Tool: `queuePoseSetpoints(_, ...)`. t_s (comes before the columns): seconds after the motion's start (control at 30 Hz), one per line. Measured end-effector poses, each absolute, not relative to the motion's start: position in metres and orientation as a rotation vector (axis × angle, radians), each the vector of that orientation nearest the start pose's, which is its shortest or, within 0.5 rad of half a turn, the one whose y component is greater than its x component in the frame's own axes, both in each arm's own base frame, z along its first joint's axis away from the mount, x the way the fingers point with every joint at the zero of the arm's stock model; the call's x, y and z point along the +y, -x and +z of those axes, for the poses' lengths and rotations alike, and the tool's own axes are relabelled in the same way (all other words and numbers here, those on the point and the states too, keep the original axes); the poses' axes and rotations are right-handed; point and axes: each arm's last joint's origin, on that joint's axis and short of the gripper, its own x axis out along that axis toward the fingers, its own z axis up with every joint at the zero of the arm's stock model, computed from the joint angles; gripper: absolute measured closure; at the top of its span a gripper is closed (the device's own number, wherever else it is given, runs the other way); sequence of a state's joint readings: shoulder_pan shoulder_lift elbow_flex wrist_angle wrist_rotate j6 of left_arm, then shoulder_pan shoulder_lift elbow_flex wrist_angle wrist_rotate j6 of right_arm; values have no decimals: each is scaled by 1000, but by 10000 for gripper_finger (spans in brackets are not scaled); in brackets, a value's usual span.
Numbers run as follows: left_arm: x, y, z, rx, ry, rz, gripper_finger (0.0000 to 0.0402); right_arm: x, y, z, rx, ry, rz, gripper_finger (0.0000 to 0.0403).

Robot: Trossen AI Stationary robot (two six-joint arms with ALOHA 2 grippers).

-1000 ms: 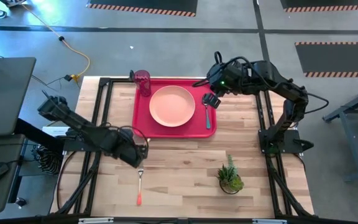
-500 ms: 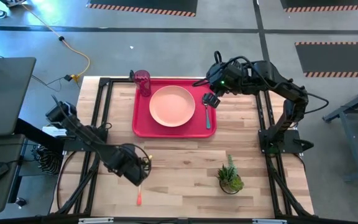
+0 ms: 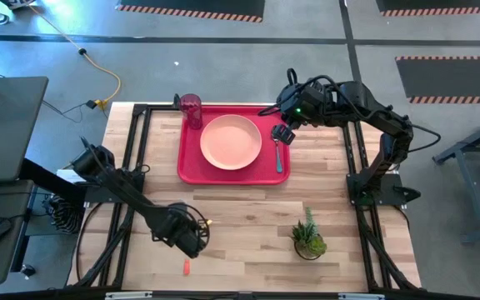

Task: Pick and place plate/cup/fork/spoon on tray
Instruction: Put the orange fork on the red tray to the right of the pink plate

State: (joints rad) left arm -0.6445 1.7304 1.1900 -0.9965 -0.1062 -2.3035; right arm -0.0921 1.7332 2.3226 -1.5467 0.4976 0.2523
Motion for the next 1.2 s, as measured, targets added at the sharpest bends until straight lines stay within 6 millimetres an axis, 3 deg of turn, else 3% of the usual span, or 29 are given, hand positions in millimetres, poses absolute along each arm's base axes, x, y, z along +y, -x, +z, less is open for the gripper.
queuePoseSetpoints(0.83, -196, -263, 140, 1164, 1251, 1314, 300, -40, -284, 474, 875, -35, -650, 336)
queuePoseSetpoints(1.2, -197, -264, 136, 1183, 1244, 1313, 318, -40, -285, 474, 877, -26, -646, 336)
